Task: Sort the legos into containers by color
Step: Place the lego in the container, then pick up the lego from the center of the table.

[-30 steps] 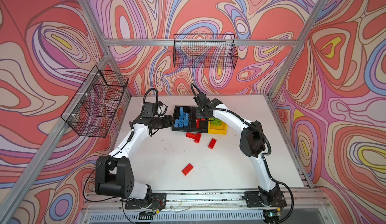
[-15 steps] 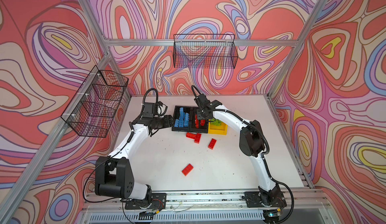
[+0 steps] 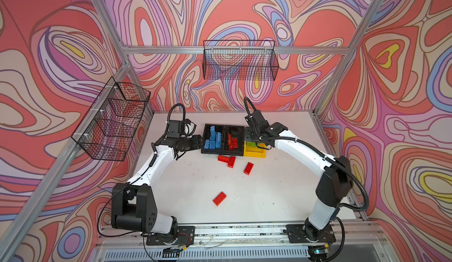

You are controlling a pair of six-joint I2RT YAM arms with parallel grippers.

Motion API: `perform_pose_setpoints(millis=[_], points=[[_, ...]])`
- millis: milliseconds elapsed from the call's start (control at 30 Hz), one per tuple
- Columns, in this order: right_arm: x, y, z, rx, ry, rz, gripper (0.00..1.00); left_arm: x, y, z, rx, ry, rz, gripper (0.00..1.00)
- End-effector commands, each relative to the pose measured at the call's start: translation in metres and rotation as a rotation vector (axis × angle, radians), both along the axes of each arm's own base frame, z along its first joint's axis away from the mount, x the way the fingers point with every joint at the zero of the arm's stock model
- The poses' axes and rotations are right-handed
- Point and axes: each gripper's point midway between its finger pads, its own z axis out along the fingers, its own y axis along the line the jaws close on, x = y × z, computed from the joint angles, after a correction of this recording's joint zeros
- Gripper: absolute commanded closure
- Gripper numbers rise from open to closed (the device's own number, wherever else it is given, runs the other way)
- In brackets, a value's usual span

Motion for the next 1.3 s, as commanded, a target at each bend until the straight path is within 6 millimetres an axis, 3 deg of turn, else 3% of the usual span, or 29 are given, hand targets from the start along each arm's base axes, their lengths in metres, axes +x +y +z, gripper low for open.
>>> perform_pose_setpoints(millis=[0,100,200,367,533,600,867,1100,1267], points=[[-0.043,-0.001,-0.055,0.029,0.143,-0.067,0.37,0.002,0.003,-0.002,0.011,0.010,-0.004,0.37],[-0.074,0.005,-0.082,0.055,0.206,-0.095,0.35,0.003,0.003,-0.003,0.009,0.009,-0.002,0.37],[-0.088,0.008,-0.098,0.051,0.243,-0.131,0.32,0.003,0.000,-0.006,-0.004,0.020,-0.007,0.37],[-0.095,0.016,-0.118,0.067,0.296,-0.148,0.19,0.003,0.001,-0.005,0.000,0.016,-0.003,0.37],[-0.092,0.026,-0.127,0.093,0.314,-0.138,0.18,0.003,0.002,-0.005,0.003,0.016,-0.002,0.37],[-0.092,0.026,-0.139,0.070,0.336,-0.146,0.18,0.002,0.002,-0.007,0.006,0.019,0.000,0.37],[-0.090,0.027,-0.153,0.060,0.361,-0.179,0.20,0.002,0.002,-0.007,0.006,0.020,-0.002,0.37],[-0.087,0.033,-0.161,0.083,0.371,-0.182,0.36,0.002,0.002,-0.007,0.004,0.022,-0.003,0.37],[-0.088,0.034,-0.165,0.083,0.378,-0.184,0.42,0.002,0.002,-0.007,0.005,0.021,-0.003,0.37]])
